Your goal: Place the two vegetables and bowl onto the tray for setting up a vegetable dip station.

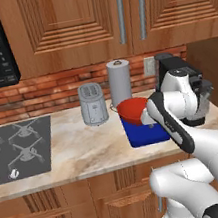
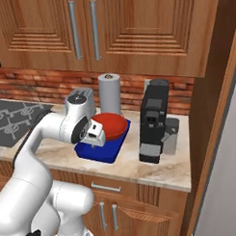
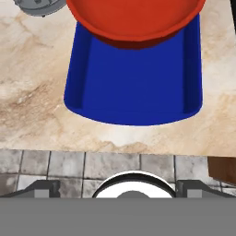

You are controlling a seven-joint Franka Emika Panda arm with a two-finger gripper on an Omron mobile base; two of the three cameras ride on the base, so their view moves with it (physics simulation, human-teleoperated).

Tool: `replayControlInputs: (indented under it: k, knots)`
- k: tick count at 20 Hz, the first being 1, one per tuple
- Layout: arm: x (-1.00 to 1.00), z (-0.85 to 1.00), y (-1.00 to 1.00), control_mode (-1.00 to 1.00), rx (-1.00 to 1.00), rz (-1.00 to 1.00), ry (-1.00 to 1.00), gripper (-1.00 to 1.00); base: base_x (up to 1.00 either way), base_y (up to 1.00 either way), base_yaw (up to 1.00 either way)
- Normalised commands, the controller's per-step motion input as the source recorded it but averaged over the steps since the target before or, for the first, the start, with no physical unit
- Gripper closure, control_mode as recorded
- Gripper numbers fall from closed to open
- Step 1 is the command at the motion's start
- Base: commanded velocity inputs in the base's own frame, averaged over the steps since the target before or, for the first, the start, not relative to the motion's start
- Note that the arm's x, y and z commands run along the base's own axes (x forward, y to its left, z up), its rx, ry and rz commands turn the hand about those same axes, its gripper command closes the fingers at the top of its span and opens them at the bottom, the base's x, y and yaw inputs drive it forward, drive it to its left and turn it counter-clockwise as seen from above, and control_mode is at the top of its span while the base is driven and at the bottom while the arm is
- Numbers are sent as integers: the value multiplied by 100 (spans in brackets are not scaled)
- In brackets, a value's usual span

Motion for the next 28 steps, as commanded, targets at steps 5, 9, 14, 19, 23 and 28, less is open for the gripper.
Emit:
replayControlInputs:
  k: [5, 9, 14, 19, 23, 28]
  knots:
    - [0, 0, 0, 100, 0, 0, 0, -100, -10, 63, -6]
    - [0, 0, 0, 100, 0, 0, 0, -100, -12, 65, -5]
    - [0, 0, 0, 100, 0, 0, 0, -100, -9, 65, -7]
    - [0, 0, 0, 100, 0, 0, 0, -100, -7, 68, -5]
    - [0, 0, 0, 100, 0, 0, 0, -100, -7, 69, -2]
    - [0, 0, 0, 100, 0, 0, 0, -100, -6, 69, -1]
